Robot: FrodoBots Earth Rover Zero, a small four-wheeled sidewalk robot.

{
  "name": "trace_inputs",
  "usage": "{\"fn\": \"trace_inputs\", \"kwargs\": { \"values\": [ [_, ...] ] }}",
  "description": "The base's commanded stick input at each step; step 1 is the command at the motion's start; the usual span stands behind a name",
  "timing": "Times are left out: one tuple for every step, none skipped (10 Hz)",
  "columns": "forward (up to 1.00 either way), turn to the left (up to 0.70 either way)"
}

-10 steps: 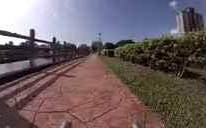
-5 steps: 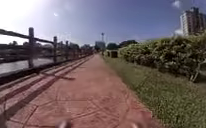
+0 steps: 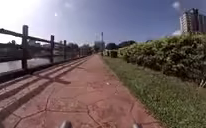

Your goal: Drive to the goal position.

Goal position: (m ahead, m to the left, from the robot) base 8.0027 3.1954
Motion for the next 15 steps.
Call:
{"fn": "trace_inputs", "kwargs": {
  "values": [
    [0.50, 0.00],
    [0.50, 0.00],
    [0.50, 0.00],
    [0.50, 0.00],
    [0.50, 0.00],
    [0.50, 0.00],
    [0.50, 0.09],
    [0.50, 0.16],
    [0.50, 0.09],
    [0.50, 0.14],
    [0.50, 0.15],
    [0.50, 0.15],
    [0.50, 0.14],
    [0.50, 0.16],
    [0.50, 0.17]
  ]
}}
